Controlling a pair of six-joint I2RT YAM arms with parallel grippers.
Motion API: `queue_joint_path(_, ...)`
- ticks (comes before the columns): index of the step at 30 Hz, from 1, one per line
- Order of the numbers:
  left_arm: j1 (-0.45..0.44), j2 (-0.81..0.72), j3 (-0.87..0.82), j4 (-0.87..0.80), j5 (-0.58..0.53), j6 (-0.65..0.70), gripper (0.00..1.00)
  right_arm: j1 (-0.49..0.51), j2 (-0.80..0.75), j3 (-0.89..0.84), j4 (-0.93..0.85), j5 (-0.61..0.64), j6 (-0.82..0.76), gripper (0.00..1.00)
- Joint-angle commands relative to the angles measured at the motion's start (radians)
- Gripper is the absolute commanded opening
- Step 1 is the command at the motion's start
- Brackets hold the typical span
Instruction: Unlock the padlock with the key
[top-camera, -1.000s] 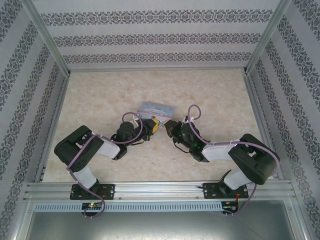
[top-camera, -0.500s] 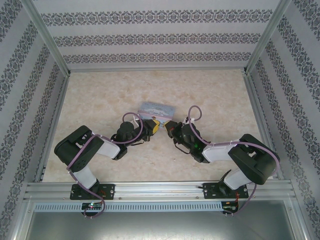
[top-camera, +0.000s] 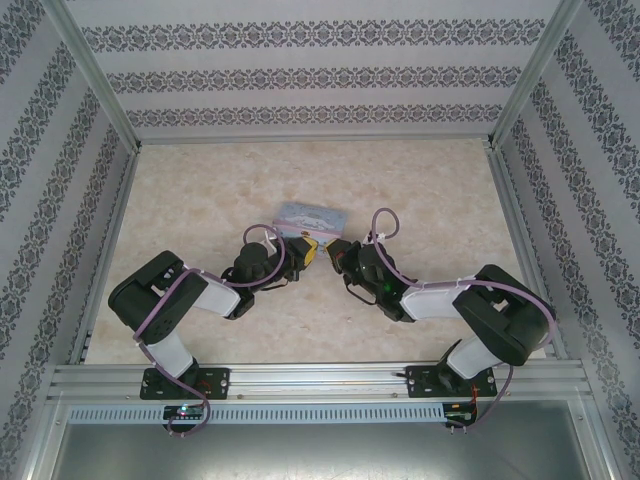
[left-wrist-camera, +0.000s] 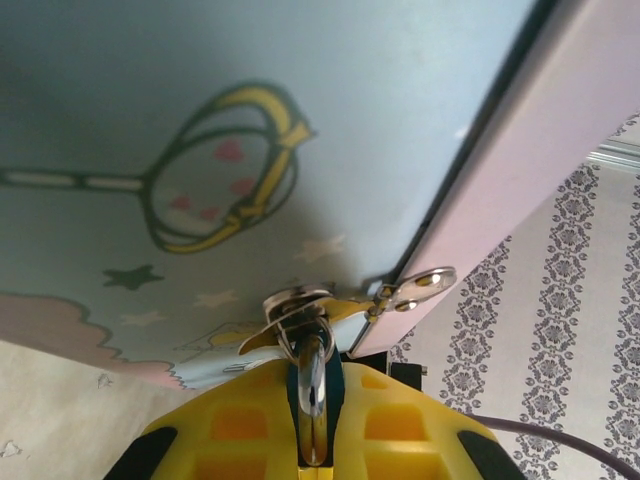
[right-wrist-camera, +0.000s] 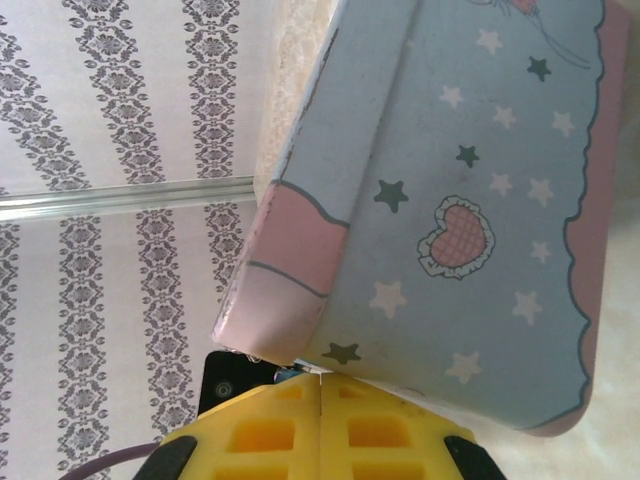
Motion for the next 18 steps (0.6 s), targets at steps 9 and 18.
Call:
queue_joint_path(9, -0.018, -0.055, 0.048, 0.012, 0.108, 0.074, 0.0, 0.02, 0.053, 0.061, 0.035, -0.018, 0.056, 0.0)
queue_joint_path(18, -0.018, -0.066, 0.042, 0.005, 0.107, 0.09, 0.0, 0.02, 0.079, 0.088, 0.068, -0.035, 0.176, 0.0)
